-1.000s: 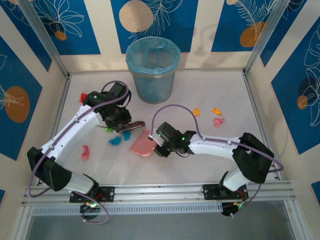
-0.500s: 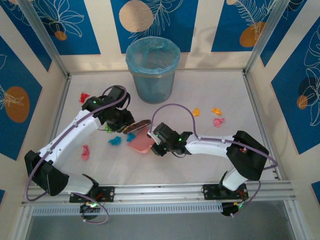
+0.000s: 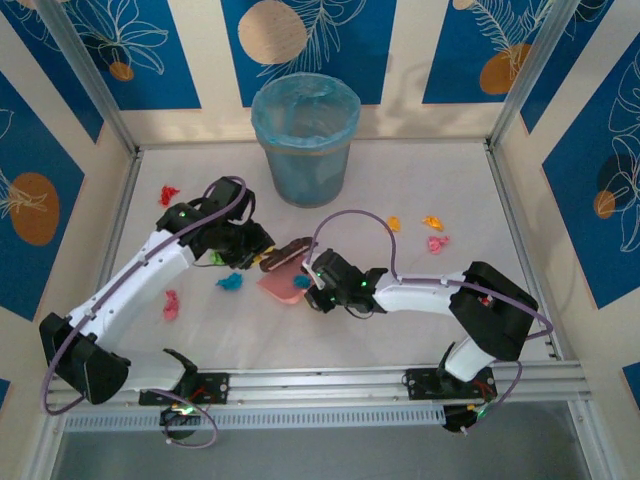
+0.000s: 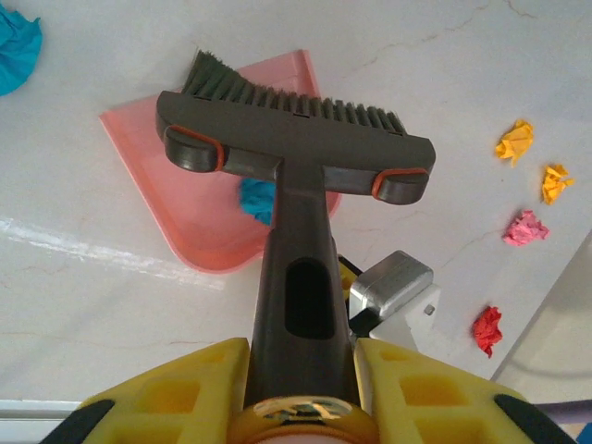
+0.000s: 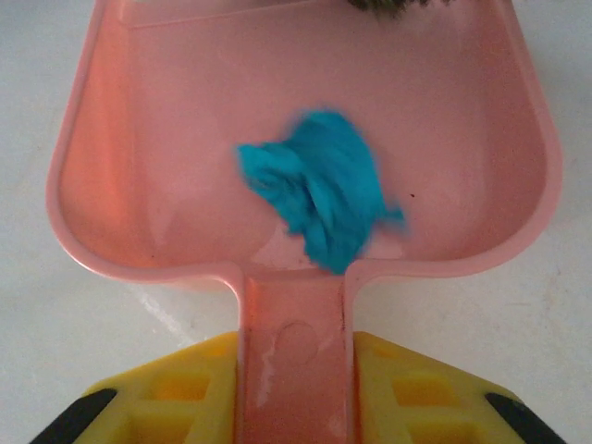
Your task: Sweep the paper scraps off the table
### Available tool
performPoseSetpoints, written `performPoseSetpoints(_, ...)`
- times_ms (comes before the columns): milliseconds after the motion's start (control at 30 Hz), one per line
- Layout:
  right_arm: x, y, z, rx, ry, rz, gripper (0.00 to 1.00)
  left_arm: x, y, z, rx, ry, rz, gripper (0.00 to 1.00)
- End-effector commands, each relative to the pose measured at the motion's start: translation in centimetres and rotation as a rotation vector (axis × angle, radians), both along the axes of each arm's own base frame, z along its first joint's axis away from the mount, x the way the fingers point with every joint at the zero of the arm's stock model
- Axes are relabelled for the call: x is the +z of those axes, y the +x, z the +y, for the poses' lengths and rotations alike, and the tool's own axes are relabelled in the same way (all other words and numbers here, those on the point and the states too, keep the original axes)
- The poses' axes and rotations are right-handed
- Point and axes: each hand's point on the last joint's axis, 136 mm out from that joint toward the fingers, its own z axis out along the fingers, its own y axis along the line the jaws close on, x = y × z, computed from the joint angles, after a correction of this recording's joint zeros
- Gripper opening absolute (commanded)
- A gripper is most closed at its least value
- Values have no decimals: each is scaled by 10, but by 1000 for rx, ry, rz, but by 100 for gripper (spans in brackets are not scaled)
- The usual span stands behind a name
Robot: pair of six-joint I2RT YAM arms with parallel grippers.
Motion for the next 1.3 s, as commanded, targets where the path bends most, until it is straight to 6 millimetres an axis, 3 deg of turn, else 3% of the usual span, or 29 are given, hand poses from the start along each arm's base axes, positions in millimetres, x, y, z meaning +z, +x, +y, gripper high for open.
performPoseSetpoints(0, -17, -3, -16, -47, -46, 36, 0, 19, -2, -1, 29, -46, -27, 0)
performPoseSetpoints(300, -11, 2, -23, -59, -52, -18, 0, 42, 8, 20, 82, -25, -130, 0)
performPoseSetpoints(767, 37, -1, -25, 24, 78, -169, 0, 126, 39, 35, 54, -28, -552, 0)
performPoseSetpoints(967, 68, -2, -35, 36, 110, -145, 0, 151, 38, 53, 109, -12, -687, 0)
performPoseSetpoints(1267, 134, -4, -55, 78, 135, -214, 0, 175, 27, 89, 213, 77, -801, 0)
